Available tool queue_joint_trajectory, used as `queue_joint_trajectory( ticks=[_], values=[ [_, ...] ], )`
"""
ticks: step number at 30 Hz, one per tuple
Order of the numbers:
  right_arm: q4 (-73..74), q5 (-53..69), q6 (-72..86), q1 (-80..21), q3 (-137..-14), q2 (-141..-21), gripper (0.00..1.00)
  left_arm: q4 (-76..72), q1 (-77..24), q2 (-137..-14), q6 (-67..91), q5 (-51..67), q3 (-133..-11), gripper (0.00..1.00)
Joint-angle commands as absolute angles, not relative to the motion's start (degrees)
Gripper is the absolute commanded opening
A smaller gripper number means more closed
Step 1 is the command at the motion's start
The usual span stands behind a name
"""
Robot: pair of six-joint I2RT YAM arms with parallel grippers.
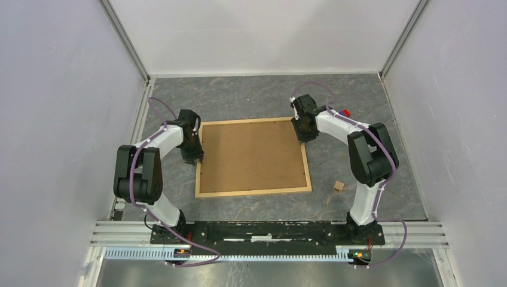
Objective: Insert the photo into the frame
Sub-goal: Install the photo frame at the center of the board.
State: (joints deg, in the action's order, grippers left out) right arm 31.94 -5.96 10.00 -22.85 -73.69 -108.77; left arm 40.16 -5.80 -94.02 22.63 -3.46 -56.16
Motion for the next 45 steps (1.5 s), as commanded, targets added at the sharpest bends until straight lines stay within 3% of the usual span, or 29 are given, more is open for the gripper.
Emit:
queue_joint_trajectory(
  ticks=[1, 11, 17, 20, 22, 25, 31, 36, 38, 42, 45],
  values=[
    [34.7, -11.3, 9.5, -22.2, -74.4, -113.7, 0.32, 40.0, -5.6, -93.6, 23.1, -4.5, -55.9, 0.39],
    [37.4, -9.5, 8.0, -21.1, -79.8, -120.6, 0.33, 39.9, -5.5, -93.7, 23.0, -4.4, -55.9, 0.39],
    [34.8, 15.9, 7.6, -21.0, -78.9, -117.0, 0.43, 39.5, -5.5, -93.2, 22.1, -1.9, -56.1, 0.4],
    [37.1, 7.6, 8.0, -20.9, -79.1, -111.4, 0.55, 38.5, -5.5, -90.3, 20.2, 2.0, -56.4, 0.44],
    [38.6, 0.7, 7.1, -20.9, -78.0, -108.5, 0.57, 38.4, -5.6, -87.8, 19.8, 3.2, -56.8, 0.48],
    [34.6, -0.2, 7.1, -20.8, -70.4, -103.1, 0.56, 38.1, -6.5, -85.4, 20.5, 8.0, -58.7, 0.56],
    [21.8, 3.4, 8.6, -20.7, -56.0, -95.3, 0.43, 34.1, -20.7, -88.7, 30.5, 10.3, -67.9, 0.71],
    [10.1, 7.4, 10.4, -20.0, -47.0, -93.4, 0.25, 26.2, -33.1, -101.5, 40.6, 9.9, -77.1, 0.66],
    [5.9, 9.3, 12.0, -19.9, -43.4, -91.8, 0.17, 28.2, -36.5, -108.0, 44.3, 8.1, -84.7, 0.58],
    [-6.2, 14.4, 16.2, -19.9, -33.4, -87.2, 0.03, 37.2, -42.3, -120.2, 46.1, 3.9, -101.8, 0.54],
    [-11.4, 16.8, 17.8, -20.0, -29.6, -86.9, 0.0, 40.8, -45.0, -124.6, 48.2, -1.6, -107.6, 0.54]
  ],
)
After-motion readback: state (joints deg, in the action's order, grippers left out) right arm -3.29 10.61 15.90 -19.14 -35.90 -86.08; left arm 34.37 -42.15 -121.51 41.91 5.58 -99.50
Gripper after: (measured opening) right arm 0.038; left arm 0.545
